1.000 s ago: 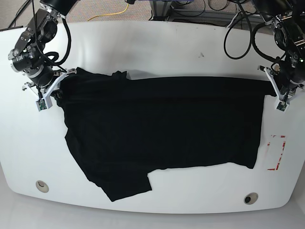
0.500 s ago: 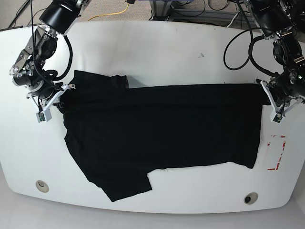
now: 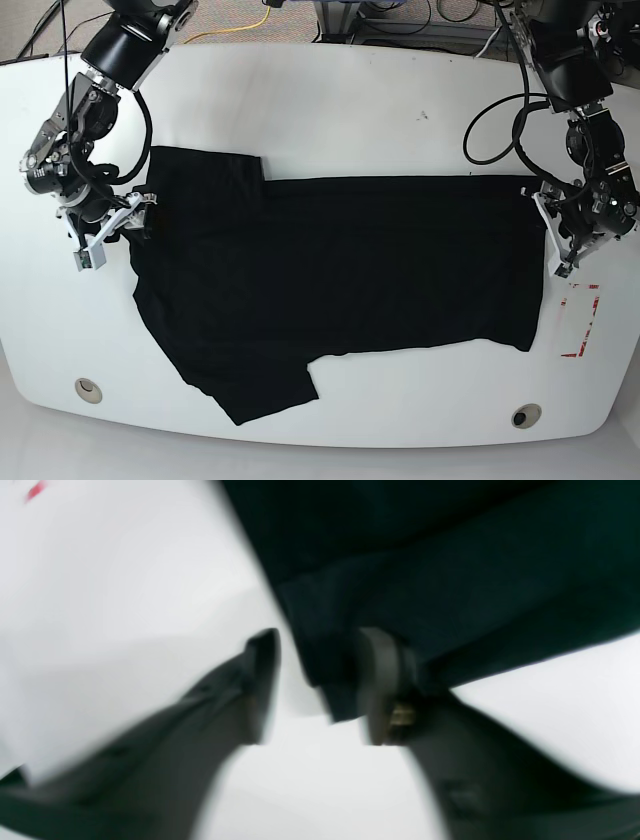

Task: Layout the t-shirt on the table in an organized manner, then fold the t-shirt properly
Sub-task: 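Regrasp the black shirt's edge with both grippers and lift it slightly, then pull the held shirt edge apart with both grippers, stretching it taut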

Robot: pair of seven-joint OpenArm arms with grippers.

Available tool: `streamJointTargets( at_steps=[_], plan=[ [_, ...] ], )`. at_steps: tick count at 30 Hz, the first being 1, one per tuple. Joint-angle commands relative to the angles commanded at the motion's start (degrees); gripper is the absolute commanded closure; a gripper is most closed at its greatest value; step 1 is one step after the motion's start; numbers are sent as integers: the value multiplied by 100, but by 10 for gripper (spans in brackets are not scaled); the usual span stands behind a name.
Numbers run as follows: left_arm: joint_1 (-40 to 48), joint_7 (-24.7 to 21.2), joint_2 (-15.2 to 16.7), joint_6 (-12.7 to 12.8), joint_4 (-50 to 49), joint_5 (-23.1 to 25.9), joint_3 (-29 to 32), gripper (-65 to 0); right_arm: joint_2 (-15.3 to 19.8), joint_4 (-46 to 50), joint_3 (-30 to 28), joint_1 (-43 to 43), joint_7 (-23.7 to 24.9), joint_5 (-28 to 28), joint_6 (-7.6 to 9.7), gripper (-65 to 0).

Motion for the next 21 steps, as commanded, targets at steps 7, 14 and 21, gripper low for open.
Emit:
streamJointTargets(
  at_steps=[7,14,21],
  plan=[
    [26,114,-246,0,677,-18,-18,-376,-18,747,53,-536,-519,18,0,-533],
    [105,167,-308,0,1187,-18,-35,-374,-273,536,53,-1064,-396,-26,0,-530],
    [158,158,-290,0,1354,-18,-35,-372,-308,-378,0,-1143,-9,18,0,-530]
  ],
)
